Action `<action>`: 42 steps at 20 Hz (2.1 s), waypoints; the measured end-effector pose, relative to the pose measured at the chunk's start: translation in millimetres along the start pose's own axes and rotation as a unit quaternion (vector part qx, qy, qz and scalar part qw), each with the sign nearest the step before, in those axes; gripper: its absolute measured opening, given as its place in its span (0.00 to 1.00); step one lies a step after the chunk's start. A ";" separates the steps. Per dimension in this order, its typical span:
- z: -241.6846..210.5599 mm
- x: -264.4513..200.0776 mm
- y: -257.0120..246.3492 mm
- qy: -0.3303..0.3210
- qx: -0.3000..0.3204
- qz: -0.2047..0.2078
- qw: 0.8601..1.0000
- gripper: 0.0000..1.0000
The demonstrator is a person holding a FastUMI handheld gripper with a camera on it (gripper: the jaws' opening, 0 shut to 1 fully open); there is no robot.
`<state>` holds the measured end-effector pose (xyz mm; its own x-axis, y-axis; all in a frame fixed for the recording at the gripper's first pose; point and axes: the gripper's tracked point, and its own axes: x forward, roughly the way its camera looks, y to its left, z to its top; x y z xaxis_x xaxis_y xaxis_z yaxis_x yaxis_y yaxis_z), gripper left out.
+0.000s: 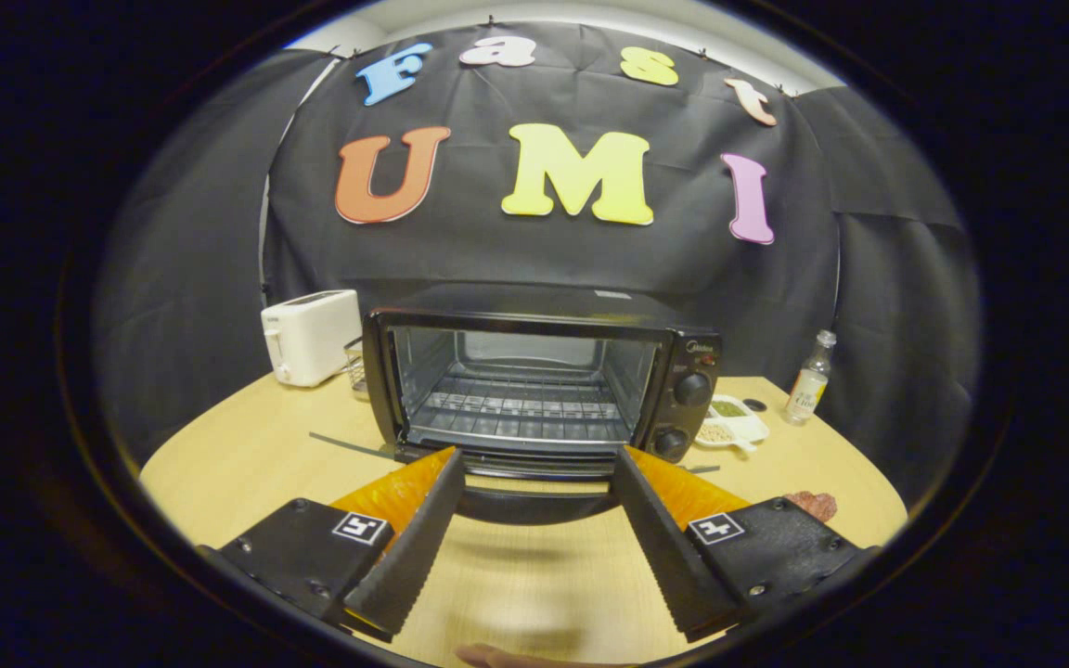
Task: Open the toaster oven, put the food inside, and close the toaster oven door.
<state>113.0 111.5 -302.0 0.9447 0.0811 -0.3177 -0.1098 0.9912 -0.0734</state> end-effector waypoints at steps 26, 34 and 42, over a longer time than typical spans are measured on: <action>-83.0 -9.9 -16.3 0.147 0.010 0.031 0.989 1.00; -9.9 -30.8 -100.5 0.133 0.039 0.061 0.988 1.00; 3.8 -34.4 -193.4 0.208 0.086 0.099 0.969 1.00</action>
<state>102.8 -82.6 -273.3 0.7008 0.2582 -0.6650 -0.1892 0.9661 0.1758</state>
